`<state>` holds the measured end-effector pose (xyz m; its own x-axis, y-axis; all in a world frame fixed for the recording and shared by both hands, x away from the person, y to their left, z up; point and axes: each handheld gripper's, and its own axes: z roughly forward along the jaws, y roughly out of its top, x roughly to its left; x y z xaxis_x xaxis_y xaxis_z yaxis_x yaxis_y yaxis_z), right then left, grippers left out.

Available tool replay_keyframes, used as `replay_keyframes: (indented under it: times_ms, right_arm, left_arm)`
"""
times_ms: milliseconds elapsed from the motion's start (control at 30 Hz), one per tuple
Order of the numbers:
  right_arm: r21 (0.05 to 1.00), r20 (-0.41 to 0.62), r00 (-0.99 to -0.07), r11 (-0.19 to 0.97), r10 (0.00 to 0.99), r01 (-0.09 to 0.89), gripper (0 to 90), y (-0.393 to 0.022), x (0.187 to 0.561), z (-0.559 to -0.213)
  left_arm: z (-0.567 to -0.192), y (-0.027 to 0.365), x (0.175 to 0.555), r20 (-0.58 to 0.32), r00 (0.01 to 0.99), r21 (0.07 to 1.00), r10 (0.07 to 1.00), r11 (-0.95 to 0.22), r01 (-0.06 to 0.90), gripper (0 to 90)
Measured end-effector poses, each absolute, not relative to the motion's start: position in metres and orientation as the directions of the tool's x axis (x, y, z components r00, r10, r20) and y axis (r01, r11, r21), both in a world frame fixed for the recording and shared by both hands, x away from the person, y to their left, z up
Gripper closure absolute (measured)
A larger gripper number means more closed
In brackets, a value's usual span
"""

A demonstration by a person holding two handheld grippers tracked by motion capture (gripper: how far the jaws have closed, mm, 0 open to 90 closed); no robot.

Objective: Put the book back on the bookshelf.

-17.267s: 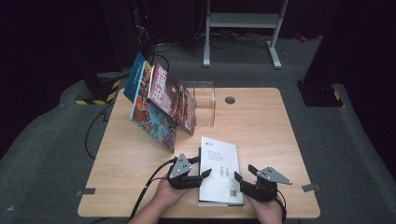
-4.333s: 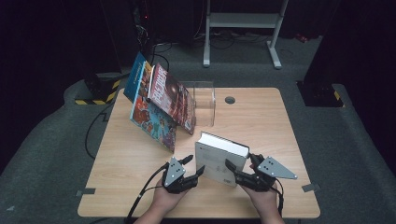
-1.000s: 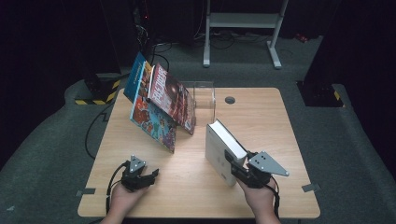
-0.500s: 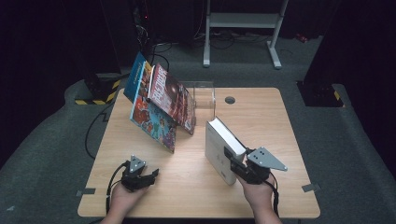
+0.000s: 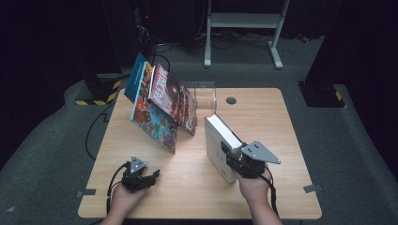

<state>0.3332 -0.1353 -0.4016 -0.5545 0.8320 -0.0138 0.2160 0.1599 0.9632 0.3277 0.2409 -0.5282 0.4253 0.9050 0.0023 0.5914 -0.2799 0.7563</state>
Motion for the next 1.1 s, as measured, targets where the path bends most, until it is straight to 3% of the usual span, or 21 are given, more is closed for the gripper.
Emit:
replay_keyframes:
  times_ms: [1100]
  right_arm:
    - [0.975,-0.01,-0.503,0.119,0.864,0.185,54.2,-0.11,0.367,-0.371]
  left_arm:
    - [-0.528,0.242,0.329,-0.004,0.437,0.757,0.9,-0.283,0.589,33.2]
